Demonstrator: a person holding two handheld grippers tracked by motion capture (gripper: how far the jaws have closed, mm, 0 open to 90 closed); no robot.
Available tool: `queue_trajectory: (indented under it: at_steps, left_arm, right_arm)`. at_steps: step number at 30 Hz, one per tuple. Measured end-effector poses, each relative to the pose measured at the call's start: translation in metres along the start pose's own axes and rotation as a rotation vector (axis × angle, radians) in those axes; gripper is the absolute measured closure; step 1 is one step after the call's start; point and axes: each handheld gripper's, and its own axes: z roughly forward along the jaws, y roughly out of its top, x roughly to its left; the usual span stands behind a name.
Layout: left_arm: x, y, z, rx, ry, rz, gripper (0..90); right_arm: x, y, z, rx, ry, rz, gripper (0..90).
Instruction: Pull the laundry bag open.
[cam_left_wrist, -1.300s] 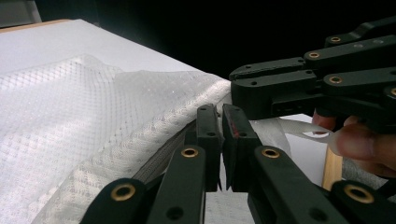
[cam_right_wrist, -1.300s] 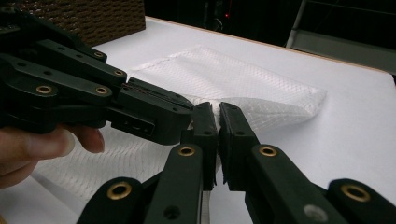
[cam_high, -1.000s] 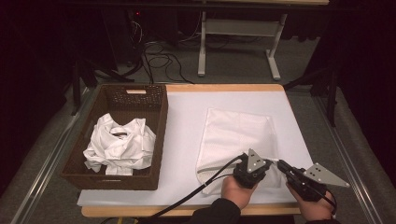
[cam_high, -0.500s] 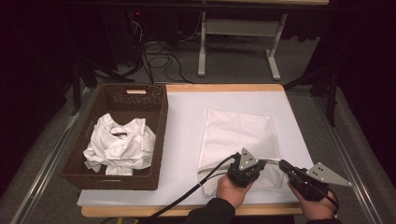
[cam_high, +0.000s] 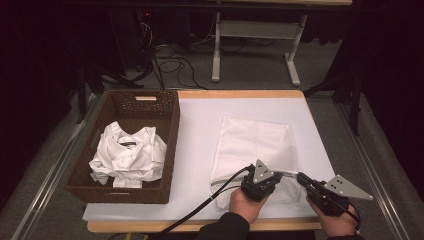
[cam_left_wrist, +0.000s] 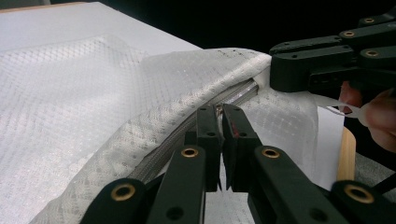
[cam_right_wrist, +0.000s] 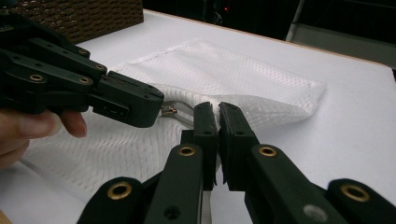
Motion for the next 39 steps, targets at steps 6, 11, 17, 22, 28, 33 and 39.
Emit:
queue_trajectory:
  at_steps: [6,11,17,22,28,33,39]
  left_arm:
    - [0.000,0.000,-0.001,-0.003,-0.003,0.002,86.3]
    - [0.013,-0.006,-0.006,-0.003,0.051,-0.043,86.5]
    - [0.019,-0.009,-0.015,0.001,0.063,-0.050,86.5]
    - [0.020,-0.008,-0.019,0.004,0.060,-0.032,86.4]
    - [0.027,-0.013,-0.028,0.006,0.088,-0.043,86.4]
    - [0.035,-0.018,-0.040,0.015,0.114,-0.050,86.4]
    - [0.038,-0.022,-0.053,0.021,0.117,-0.036,86.4]
  right_arm:
    - [0.000,0.000,0.000,0.003,0.004,-0.002,87.7]
    - [-0.001,0.000,-0.002,0.000,-0.024,-0.006,87.9]
    - [-0.008,-0.003,-0.004,0.001,-0.026,0.032,87.8]
    - [-0.005,-0.003,-0.003,0.005,-0.017,0.032,87.7]
    - [-0.008,-0.003,-0.004,0.003,-0.021,0.031,87.8]
    - [-0.008,-0.003,-0.004,0.004,-0.024,0.034,87.7]
    - [-0.004,-0.003,-0.003,0.014,-0.010,0.016,87.7]
